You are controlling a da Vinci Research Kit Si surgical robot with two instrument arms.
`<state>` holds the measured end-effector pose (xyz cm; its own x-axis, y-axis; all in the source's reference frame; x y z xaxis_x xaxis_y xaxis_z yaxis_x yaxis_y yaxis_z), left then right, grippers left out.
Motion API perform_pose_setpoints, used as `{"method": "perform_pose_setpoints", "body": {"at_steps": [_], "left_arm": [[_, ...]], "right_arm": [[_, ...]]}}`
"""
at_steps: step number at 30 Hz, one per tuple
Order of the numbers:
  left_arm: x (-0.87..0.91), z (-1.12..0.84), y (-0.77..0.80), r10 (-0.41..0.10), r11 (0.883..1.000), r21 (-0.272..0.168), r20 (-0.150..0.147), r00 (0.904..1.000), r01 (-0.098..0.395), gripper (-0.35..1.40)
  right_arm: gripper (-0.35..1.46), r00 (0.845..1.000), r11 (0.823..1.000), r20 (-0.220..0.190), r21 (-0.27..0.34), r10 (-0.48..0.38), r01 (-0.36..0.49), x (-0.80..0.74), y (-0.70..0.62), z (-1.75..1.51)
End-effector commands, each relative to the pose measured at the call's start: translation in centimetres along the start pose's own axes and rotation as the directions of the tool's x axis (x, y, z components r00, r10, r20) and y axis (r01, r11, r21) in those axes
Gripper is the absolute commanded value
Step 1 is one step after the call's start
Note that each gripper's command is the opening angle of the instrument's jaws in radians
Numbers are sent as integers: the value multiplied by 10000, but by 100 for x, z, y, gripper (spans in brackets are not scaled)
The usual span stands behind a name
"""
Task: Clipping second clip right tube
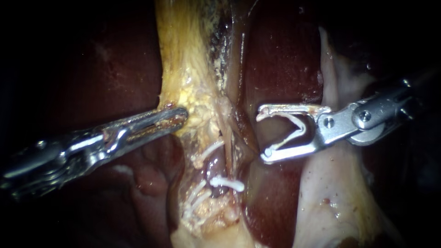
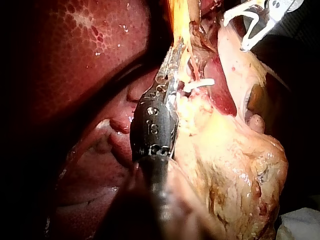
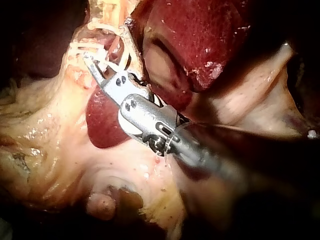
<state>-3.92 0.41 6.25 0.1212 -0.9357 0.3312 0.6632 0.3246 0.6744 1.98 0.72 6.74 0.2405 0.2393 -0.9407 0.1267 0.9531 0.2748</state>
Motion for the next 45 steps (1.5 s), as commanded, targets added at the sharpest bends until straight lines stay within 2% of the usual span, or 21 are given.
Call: {"method": "perform_pose_setpoints", "body": {"at_steps": [1,5,10,15,19,22,27,33,41,42,44,45], "left_arm": [[0,0,0,1,10000,1,-1,10000,-1,-35],[-4,-8,0,-13,10000,38,-37,10000,13,-35],[-23,-32,1,-80,10000,10,-54,10000,80,-35],[-38,-58,-5,-186,9998,7,190,9996,186,-35],[-46,-73,-18,-338,9994,86,311,9989,335,-35],[-50,-81,-29,-333,9994,126,408,9986,328,-35],[-51,-88,-39,-309,9995,131,466,9984,303,-35],[-49,-87,-40,-304,9995,122,475,9984,299,-35],[-48,-86,-40,-301,9995,115,483,9984,295,-35],[-48,-86,-40,-300,9995,114,484,9984,295,-35],[-48,-86,-40,-298,9995,113,486,9984,293,-35],[-48,-86,-40,-298,9995,113,486,9984,293,-35]], "right_arm": [[60,10000,10000,-6,45,7,-7,0,-1,0],[60,10000,9996,-92,276,29,-27,-7,-9,9],[60,9917,9903,-176,584,1270,-1258,-33,-23,40],[60,9783,9754,204,762,2060,-2069,-61,-28,62],[59,9629,9606,480,717,2656,-2685,-80,-26,72],[59,9515,9499,615,663,3015,-3053,-89,-24,81],[58,9367,9355,782,684,3413,-3466,-96,-24,99],[57,9165,9135,855,858,3909,-3977,-100,-25,121],[53,9111,9059,891,1042,4024,-4103,-103,-23,138],[51,9068,9012,903,1069,4119,-4200,-103,-24,139],[36,9051,8987,916,1133,4151,-4237,-103,-24,136],[11,8979,8925,917,1051,4305,-4386,-103,-25,133]]}}
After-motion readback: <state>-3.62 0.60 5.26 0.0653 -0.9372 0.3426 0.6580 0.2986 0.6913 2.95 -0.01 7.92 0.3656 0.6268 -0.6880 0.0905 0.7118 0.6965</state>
